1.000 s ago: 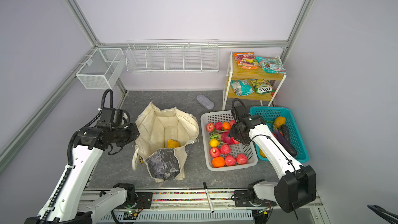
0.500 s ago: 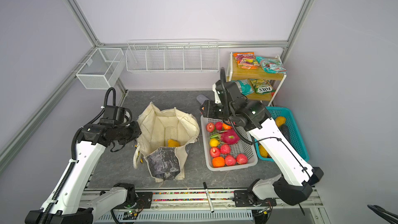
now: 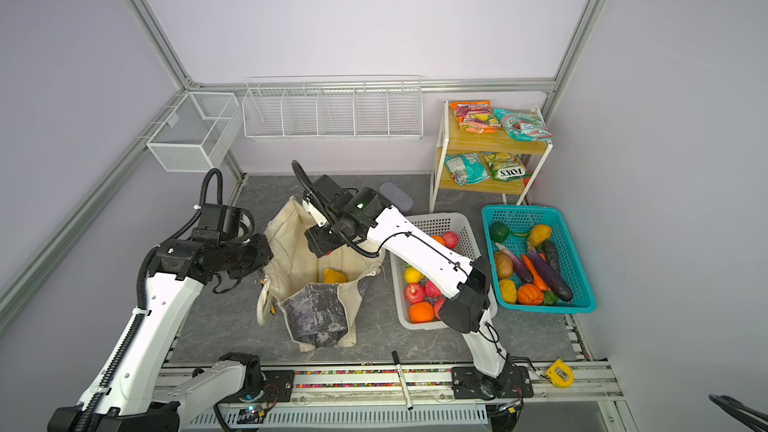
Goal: Place the food into the grocery bag and tie it
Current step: 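Lift the red apple with the right gripper and carry it over the bag, then lower the apple into the bag and open the right gripper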
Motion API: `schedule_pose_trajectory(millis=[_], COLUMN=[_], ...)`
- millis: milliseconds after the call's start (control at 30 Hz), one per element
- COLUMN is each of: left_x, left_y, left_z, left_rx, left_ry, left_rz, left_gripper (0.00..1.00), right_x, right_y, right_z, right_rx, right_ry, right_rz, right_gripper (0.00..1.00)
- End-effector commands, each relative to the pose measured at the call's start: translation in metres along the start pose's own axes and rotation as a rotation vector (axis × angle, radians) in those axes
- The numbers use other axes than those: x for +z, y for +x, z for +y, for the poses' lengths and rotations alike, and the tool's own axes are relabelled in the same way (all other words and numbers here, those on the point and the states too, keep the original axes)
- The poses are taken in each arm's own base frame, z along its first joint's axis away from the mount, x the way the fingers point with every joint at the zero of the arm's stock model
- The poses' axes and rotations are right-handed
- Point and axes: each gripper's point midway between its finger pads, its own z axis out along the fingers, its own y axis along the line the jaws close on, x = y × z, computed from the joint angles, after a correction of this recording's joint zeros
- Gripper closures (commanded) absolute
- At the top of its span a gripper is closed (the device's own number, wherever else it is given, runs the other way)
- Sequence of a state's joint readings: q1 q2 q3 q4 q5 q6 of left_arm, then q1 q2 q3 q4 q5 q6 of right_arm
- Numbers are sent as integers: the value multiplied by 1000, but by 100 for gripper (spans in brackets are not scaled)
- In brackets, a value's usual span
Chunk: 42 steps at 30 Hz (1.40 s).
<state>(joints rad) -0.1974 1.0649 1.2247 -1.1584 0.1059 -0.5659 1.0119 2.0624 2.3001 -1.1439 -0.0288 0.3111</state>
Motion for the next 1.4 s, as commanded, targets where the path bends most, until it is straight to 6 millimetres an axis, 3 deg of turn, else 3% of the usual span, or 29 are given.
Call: schedule_pose_trajectory(millis=[0, 333, 900, 1367], left_x=[-9, -15, -20, -20], left_y=[0, -2, -5, -4], left_z=[-2, -4, -9, -8], left_rx=[15, 20, 9, 13], left_ry=[9, 18, 42, 45], left_rz=[-13, -26, -42, -44], left_gripper=[100, 100, 100, 100], right_x=[-1, 39, 75, 110], right_y=[8, 33, 72, 85], right_z=[9, 11, 8, 3], right_rx=[-67, -116, -123, -99], right_ry=[-25, 7, 20, 24], right_rz=[37, 144, 310, 358], right_gripper=[42, 42, 42, 42])
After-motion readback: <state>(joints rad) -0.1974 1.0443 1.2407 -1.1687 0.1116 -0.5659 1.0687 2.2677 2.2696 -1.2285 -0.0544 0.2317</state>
